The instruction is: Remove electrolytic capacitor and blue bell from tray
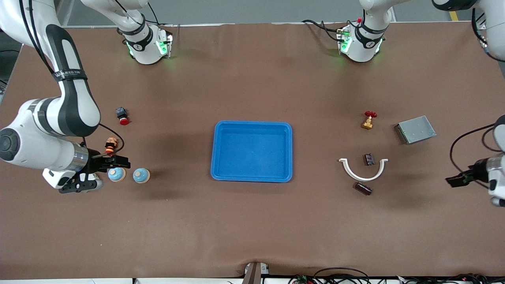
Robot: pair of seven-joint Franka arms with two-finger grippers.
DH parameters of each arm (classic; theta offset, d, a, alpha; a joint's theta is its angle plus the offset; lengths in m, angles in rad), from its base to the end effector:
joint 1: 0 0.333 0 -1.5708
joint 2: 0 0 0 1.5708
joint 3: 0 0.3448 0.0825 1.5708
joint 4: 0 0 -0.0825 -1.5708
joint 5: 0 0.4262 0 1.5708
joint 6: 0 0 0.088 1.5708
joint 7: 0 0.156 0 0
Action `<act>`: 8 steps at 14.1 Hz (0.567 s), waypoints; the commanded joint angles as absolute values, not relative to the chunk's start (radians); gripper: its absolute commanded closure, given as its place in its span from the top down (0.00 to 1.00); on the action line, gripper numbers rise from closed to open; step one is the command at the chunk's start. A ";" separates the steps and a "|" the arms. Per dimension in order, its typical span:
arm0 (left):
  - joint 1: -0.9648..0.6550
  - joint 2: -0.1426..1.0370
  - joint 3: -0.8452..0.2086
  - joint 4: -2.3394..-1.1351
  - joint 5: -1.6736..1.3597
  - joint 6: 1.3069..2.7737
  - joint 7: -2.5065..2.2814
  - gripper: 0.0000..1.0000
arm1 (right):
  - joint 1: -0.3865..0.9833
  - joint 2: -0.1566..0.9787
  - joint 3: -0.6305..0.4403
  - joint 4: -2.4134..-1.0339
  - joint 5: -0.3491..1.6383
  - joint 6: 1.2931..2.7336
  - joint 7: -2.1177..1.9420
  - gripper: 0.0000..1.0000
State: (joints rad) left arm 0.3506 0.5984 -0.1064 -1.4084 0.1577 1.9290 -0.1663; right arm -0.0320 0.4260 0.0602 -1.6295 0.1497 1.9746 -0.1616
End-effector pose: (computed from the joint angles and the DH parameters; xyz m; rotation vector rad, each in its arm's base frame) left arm 0.7295 0.2132 0.3061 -3.0062 -0.5561 0.1180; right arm 0.7083 0.0326 0.3267 -2.9691 -0.1797 0.1038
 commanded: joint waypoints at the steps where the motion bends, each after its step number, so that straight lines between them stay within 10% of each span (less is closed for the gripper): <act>1: 0.396 0.494 -0.124 -1.482 0.158 1.892 0.029 1.00 | -0.031 0.423 0.061 -1.576 0.129 1.936 -0.144 1.00; 8: 0.394 0.272 -0.228 -1.480 0.152 1.590 0.066 1.00 | -0.035 0.327 0.041 -1.557 0.082 1.882 0.049 1.00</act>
